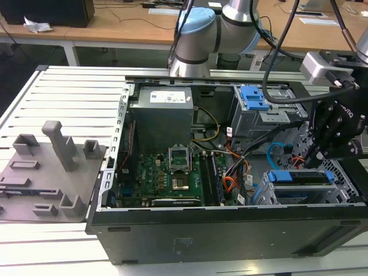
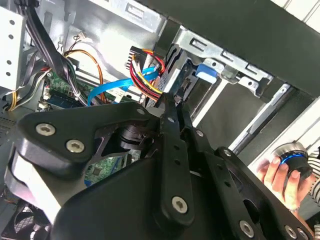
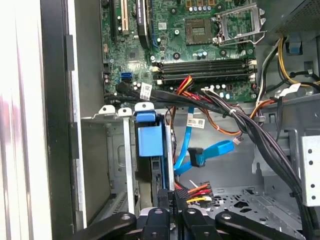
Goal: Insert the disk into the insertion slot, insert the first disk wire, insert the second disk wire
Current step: 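Insert the first disk wire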
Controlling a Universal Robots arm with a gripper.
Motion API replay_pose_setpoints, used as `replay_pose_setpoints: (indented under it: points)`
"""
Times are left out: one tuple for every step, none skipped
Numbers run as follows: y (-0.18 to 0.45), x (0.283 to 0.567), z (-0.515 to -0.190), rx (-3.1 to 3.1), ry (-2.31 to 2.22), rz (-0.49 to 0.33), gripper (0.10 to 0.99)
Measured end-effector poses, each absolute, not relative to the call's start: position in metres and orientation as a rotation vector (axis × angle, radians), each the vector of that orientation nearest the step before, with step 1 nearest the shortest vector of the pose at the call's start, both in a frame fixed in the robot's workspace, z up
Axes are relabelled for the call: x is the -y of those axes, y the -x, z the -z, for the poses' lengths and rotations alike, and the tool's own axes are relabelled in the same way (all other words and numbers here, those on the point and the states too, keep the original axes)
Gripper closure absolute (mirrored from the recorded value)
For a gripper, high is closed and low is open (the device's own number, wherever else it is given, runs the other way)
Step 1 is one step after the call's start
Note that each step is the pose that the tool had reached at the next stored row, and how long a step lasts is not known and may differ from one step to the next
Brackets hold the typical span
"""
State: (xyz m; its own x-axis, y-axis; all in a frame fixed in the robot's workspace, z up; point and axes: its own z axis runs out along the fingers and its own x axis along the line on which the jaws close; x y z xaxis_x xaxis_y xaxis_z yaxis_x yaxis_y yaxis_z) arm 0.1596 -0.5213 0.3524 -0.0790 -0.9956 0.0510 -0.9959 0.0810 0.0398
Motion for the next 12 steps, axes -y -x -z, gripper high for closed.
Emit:
replay_pose_setpoints:
  points:
    - [-0.1609, 0.5221, -0.3514, 2.261, -2.087, -0.009, 0.925]
    - [-0.1612, 0.5232, -0.3505, 2.261, -2.087, -0.008, 0.925]
    - [-0.1612, 0.5239, -0.3501, 2.261, -2.087, -0.008, 0.925]
    - [-0.1613, 0.5245, -0.3497, 2.261, -2.087, -0.008, 0.925]
    - [-0.1614, 0.5256, -0.3492, 2.261, -2.087, -0.008, 0.925]
    - [-0.1614, 0.5266, -0.3489, 2.260, -2.088, -0.008, 0.925]
    - [-0.1615, 0.5278, -0.3485, 2.259, -2.089, -0.008, 0.925]
    - [-0.1614, 0.5295, -0.3481, 2.256, -2.093, -0.009, 0.925]
    - [-0.1614, 0.5315, -0.3476, 2.250, -2.099, -0.009, 0.925]
    - [-0.1614, 0.5318, -0.3473, 2.249, -2.101, -0.008, 0.925]
    - [-0.1614, 0.5319, -0.3472, 2.251, -2.103, -0.003, 0.925]
    - [-0.1614, 0.5319, -0.3471, 2.253, -2.105, 0.002, 0.925]
